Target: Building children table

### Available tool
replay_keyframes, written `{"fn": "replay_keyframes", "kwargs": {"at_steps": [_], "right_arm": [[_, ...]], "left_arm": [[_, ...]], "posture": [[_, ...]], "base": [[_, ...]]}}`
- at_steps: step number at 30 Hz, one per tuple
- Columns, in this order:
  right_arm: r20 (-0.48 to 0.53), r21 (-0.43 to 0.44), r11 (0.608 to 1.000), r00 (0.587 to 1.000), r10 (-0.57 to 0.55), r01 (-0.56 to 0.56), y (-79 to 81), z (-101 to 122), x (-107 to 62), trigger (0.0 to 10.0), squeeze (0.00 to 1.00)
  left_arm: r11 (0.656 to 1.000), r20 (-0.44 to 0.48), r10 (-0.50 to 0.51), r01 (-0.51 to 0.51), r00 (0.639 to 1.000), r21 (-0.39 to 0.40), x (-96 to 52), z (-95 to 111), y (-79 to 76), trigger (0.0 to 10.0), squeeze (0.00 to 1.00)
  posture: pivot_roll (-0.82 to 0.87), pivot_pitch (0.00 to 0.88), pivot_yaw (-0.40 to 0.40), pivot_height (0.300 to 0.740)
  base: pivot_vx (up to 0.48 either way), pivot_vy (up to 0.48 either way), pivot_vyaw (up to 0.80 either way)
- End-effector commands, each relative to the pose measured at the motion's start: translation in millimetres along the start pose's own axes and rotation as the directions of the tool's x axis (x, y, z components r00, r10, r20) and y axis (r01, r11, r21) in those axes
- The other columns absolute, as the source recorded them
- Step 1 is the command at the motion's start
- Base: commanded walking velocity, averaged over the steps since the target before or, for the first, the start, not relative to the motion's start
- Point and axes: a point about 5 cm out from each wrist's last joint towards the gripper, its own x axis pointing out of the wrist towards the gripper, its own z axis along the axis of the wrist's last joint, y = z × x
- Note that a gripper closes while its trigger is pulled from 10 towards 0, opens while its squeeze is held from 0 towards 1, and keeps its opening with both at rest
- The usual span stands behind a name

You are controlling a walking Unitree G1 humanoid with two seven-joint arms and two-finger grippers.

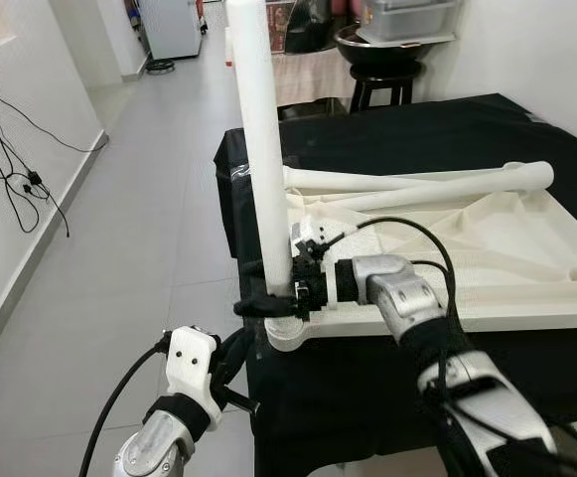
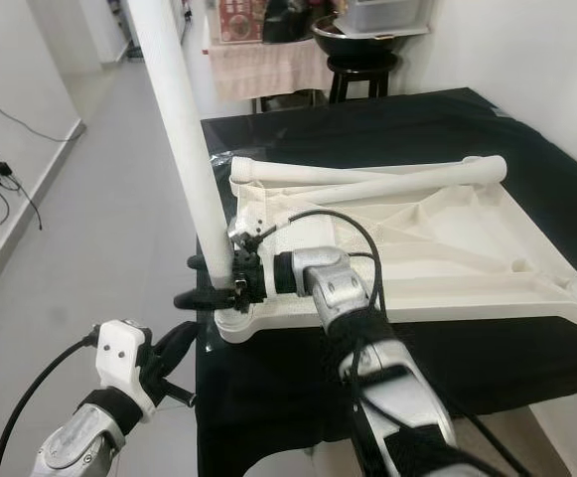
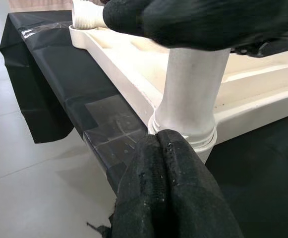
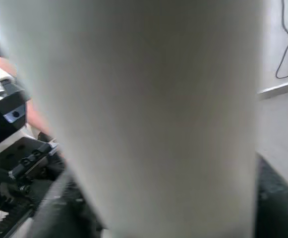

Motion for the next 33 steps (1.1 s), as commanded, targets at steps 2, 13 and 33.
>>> {"fn": "replay_keyframes", "kwargs": {"at_steps": [2,13,33], "right_arm": [[-0.008,0.014,0.999,0.999,0.039,-0.039,3.6,-6,10.5,0.0,0.00],[-0.070,0.158,0.712,0.727,-0.683,0.684,-6.7,-44,-4.8,0.0,0.00],[0.030,0.174,0.854,0.864,-0.502,0.490,38.3,-32,21.1,10.0,1.00]], "left_arm": [[1.000,-0.022,0.007,-0.007,1.000,-0.015,-1.1,-5,0.8,10.0,0.00],[1.000,-0.017,0.009,-0.010,1.000,-0.015,-3.9,-4,0.3,10.0,0.00],[1.000,-0.023,0.008,-0.009,1.000,-0.020,-3.3,-5,4.3,10.0,0.00]], "posture": [[0.03,0.024,0.032,0.740],[0.00,0.049,0.018,0.740],[0.01,0.034,0.050,0.740]], "base": [[0.000,0.000,0.00],[0.000,0.000,0.00],[0.000,0.000,0.00]]}}
